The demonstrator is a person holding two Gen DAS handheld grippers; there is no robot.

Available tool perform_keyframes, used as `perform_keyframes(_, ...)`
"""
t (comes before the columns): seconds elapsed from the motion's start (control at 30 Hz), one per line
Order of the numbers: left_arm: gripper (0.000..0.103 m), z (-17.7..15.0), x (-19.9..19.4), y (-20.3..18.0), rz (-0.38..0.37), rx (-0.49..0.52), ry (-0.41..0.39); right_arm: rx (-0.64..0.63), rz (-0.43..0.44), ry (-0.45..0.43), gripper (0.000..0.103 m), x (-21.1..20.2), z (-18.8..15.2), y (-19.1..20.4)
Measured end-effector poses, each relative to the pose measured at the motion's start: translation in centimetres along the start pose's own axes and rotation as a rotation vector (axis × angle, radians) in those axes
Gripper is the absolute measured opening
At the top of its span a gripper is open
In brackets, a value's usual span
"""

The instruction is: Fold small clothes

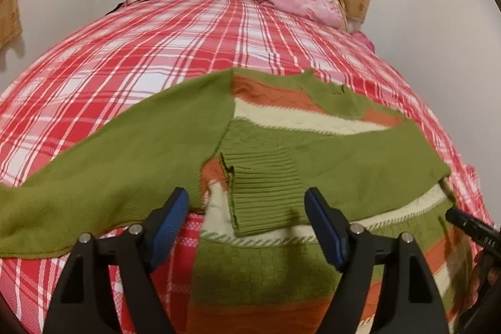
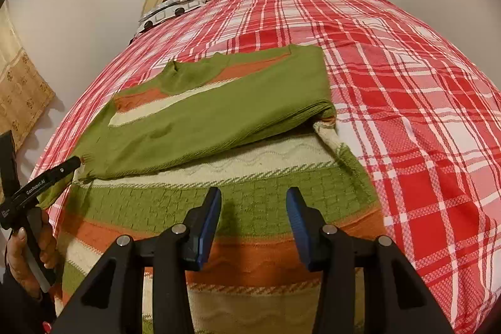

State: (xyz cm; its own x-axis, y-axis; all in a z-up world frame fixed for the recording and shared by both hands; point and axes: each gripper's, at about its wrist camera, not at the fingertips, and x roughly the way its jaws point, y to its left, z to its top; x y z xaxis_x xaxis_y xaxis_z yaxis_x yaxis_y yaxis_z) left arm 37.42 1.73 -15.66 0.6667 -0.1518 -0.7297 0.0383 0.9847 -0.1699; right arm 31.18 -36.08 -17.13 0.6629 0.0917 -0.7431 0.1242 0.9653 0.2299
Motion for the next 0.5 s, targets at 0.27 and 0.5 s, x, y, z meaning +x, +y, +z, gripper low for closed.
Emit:
perform_keyframes(0.27, 0.071, -1.8, -1.1, -1.4, -0.024, -0.018, 0.004, 0.030, 0.007, -0.002, 0.045, 0.3, -0.5, -1.1)
perform_keyframes(0.5, 0.066, -1.6, 1.2, -1.5, -0.036, -0.048, 0.079, 0.025, 0.013, -0.007, 0.045, 0.2, -0.7, -1.2)
